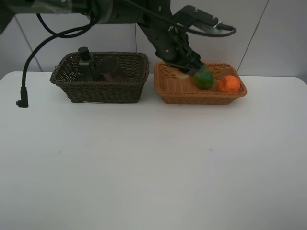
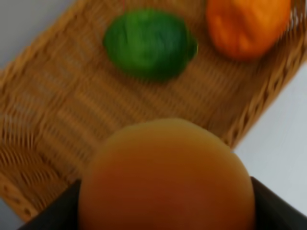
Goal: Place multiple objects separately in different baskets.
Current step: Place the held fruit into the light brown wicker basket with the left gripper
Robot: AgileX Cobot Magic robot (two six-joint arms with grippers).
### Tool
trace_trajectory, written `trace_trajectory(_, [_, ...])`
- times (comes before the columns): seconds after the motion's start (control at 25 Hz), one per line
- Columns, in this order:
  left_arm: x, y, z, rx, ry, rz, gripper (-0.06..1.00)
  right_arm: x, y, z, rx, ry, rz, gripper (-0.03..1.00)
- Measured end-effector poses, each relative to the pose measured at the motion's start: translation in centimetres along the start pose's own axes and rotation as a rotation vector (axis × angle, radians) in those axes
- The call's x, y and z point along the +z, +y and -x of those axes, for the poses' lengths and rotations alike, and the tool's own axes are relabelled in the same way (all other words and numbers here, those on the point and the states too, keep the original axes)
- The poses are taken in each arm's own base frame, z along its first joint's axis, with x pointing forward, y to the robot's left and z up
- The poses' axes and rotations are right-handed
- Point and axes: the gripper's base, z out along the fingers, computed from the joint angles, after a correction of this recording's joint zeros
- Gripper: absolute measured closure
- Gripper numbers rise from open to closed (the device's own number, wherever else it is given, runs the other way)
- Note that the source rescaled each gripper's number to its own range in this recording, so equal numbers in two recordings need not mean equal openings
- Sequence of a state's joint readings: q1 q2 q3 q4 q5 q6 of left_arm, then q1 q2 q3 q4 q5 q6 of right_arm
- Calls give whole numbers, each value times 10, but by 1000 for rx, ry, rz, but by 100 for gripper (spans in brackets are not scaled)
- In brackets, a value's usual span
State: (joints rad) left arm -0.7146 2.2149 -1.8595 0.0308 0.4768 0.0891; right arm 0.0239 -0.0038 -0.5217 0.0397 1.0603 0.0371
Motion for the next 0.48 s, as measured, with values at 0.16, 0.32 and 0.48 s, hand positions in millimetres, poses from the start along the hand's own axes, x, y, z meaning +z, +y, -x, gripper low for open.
trace_trajectory(0.16, [15, 9, -1, -15, -64, 16, 39, 0, 0, 0, 0, 0, 0, -3])
trace_trajectory(0.32, [30, 17, -5, -1, -105, 42, 39, 0, 0, 0, 0, 0, 0, -3])
trace_trajectory(0.48, [41, 22, -4, 12, -172, 60, 39, 0, 0, 0, 0, 0, 0, -3])
